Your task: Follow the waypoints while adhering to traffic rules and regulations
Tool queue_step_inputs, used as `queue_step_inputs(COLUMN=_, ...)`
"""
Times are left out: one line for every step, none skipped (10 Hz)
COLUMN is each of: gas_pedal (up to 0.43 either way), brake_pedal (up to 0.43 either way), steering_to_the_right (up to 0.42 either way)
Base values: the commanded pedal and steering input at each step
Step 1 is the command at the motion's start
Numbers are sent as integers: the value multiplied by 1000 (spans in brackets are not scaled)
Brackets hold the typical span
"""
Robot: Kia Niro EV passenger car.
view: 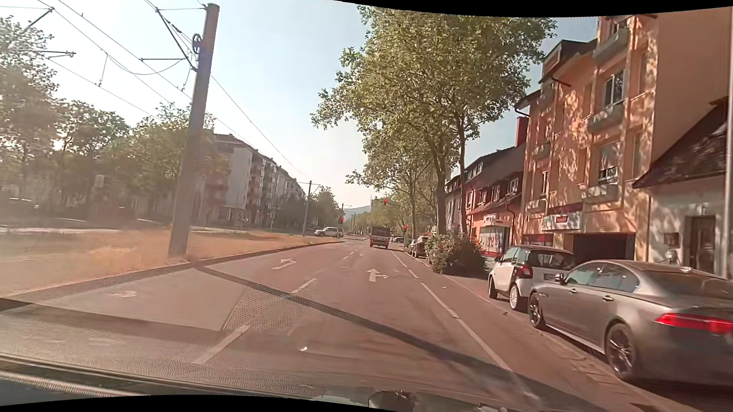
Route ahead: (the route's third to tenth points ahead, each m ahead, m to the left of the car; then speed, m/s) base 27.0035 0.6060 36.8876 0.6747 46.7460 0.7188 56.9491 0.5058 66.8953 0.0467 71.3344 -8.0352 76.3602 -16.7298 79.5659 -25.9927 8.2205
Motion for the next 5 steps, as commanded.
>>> queue_step_inputs(gas_pedal=0, brake_pedal=0, steering_to_the_right=0)
queue_step_inputs(gas_pedal=0, brake_pedal=0, steering_to_the_right=0)
queue_step_inputs(gas_pedal=0, brake_pedal=0, steering_to_the_right=0)
queue_step_inputs(gas_pedal=0, brake_pedal=0, steering_to_the_right=0)
queue_step_inputs(gas_pedal=0, brake_pedal=0, steering_to_the_right=0)
